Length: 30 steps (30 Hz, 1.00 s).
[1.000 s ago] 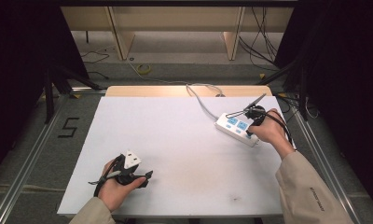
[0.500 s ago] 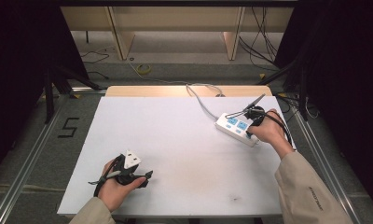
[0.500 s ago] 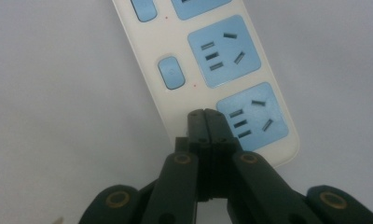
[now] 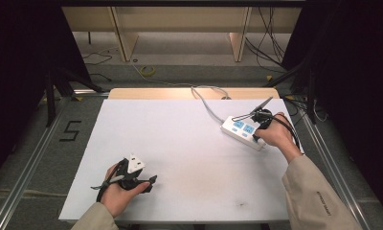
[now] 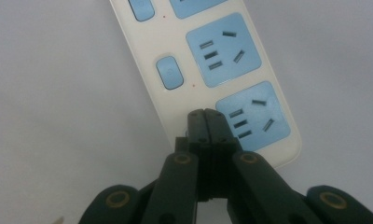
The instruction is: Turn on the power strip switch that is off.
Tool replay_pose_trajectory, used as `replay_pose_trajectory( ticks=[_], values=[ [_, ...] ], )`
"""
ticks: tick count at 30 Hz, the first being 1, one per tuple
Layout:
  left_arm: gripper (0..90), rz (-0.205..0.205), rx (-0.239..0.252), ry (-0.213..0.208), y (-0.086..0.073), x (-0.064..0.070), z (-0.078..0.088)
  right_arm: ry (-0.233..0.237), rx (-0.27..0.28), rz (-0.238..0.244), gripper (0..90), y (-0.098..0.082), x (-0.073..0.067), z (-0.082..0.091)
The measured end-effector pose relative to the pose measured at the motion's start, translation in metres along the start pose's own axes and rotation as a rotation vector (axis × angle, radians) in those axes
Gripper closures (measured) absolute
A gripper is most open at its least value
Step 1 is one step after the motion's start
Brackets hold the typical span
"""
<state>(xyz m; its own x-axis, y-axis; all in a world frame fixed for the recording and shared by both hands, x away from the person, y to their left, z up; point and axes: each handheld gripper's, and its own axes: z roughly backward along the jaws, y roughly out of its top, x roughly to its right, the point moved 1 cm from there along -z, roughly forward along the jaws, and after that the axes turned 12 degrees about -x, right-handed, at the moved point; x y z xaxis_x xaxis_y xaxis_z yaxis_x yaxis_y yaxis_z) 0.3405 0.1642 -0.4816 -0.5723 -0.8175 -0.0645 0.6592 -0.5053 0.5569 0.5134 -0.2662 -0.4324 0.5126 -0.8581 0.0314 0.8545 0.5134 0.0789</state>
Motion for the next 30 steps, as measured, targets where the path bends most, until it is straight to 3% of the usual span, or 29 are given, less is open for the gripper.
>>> replay_pose_trajectory(
  ticks=[30],
  values=[
    [28.6, -0.003, -0.004, -0.003, 0.0005, 0.0005, -0.0002, -0.009, -0.010, -0.003, 90.0, 0.0011, -0.0015, -0.0017]
  ],
)
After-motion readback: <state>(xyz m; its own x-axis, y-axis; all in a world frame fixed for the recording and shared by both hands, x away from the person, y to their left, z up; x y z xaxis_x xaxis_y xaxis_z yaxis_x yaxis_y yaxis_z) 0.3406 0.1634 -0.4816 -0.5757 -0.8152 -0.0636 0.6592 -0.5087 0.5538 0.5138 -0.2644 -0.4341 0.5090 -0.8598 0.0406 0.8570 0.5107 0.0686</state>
